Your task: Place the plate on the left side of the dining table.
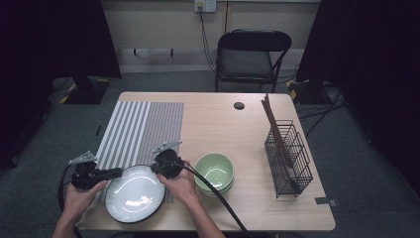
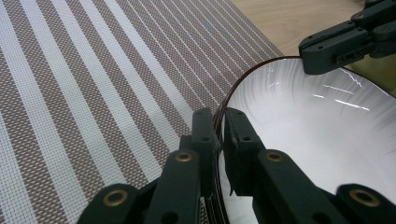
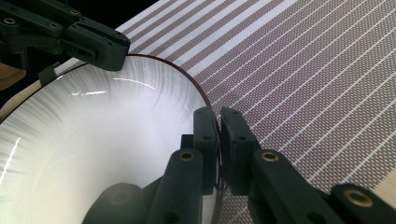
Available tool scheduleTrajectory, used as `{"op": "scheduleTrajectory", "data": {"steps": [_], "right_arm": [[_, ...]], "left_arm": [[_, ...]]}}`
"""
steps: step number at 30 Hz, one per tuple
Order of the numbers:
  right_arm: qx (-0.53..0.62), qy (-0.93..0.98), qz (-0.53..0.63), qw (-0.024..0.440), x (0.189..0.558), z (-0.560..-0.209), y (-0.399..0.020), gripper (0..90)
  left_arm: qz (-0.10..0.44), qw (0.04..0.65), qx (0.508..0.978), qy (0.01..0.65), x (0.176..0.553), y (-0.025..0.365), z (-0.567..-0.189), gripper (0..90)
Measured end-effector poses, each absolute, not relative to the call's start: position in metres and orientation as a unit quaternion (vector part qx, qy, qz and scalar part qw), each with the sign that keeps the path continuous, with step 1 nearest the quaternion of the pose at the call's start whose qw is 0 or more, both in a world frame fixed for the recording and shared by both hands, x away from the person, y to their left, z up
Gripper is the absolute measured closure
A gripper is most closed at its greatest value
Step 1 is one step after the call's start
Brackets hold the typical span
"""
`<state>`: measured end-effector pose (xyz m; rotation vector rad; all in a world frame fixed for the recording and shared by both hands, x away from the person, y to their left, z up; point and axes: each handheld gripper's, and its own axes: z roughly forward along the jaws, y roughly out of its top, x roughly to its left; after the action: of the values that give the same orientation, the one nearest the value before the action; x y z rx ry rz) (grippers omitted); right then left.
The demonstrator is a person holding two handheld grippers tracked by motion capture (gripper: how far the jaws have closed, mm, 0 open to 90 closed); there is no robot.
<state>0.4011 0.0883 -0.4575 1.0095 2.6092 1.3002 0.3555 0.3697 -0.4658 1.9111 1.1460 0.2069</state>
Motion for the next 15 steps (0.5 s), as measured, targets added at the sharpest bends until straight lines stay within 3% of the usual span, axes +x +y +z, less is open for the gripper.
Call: {"op": "scheduleTrajectory", "data": {"steps": [15], "right_arm": [[0.321, 0.846, 0.426, 0.02, 0.4017, -0.4582, 0.0837, 86.4]], "left_arm": [[0.084, 0.438, 0.769, 0.458, 0.3572, 0.3674, -0.466, 83.5]]}}
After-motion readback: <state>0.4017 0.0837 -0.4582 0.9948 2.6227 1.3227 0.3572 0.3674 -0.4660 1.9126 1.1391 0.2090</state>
